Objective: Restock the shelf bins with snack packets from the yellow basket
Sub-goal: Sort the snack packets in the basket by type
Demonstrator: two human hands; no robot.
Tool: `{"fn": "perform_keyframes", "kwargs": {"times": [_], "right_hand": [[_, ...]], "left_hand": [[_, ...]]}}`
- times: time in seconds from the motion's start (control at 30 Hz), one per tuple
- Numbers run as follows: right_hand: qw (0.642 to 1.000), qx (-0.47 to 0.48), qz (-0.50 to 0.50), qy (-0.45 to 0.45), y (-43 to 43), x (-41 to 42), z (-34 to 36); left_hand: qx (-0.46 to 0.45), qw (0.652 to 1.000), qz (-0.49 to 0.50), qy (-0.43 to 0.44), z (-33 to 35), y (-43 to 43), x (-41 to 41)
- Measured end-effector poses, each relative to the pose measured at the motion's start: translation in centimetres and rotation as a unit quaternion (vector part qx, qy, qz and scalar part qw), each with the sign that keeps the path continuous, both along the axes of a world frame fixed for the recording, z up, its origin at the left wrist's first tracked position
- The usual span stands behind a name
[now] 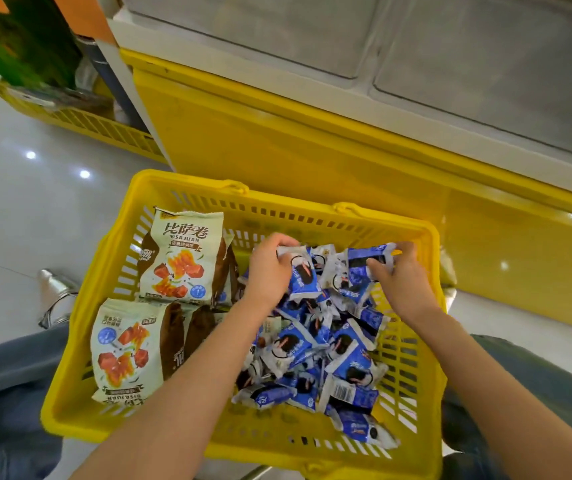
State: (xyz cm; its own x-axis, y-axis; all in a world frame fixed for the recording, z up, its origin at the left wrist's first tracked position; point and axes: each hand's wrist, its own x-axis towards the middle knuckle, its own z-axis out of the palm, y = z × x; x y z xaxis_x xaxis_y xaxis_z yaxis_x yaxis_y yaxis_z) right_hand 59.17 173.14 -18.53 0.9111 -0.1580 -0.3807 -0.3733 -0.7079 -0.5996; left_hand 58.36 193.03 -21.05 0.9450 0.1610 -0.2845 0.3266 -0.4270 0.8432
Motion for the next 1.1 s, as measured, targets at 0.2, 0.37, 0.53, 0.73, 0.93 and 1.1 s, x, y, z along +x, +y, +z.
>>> {"fn": "perform_keyframes", "kwargs": {"times": [0.2, 0.37, 0.53, 0.73, 0.93, 1.1], "right_hand": [[0.991, -0.127, 0.051, 0.008, 1.5, -0.2, -1.1], [0.982, -0.051, 0.177, -0.037, 1.9, -5.4, -2.0], [0.954, -0.077, 0.255, 0.134, 2.6, -8.4, -5.2], [0.962, -0.103, 0.175, 0.182, 4.4, -7.0, -6.8], [0.984, -0.006, 0.106, 0.142, 5.3, -7.0, -6.3], [0.992, 0.091, 0.076, -0.038, 4.6, -5.8, -2.5]], "left_hand": [[-0.030, 0.988, 0.053, 0.140, -3.1, -0.5, 2.3], [0.146, 0.981, -0.126, 0.029, -3.7, 0.7, -2.9], [0.211, 0.914, -0.315, 0.143, -4.4, 0.8, -7.9], [0.186, 0.897, -0.347, 0.203, -4.7, 0.8, -8.4], [0.052, 0.930, -0.318, 0.175, -3.7, 1.7, -8.7], [-0.135, 0.971, -0.133, 0.143, -1.1, 1.5, -6.2]]}}
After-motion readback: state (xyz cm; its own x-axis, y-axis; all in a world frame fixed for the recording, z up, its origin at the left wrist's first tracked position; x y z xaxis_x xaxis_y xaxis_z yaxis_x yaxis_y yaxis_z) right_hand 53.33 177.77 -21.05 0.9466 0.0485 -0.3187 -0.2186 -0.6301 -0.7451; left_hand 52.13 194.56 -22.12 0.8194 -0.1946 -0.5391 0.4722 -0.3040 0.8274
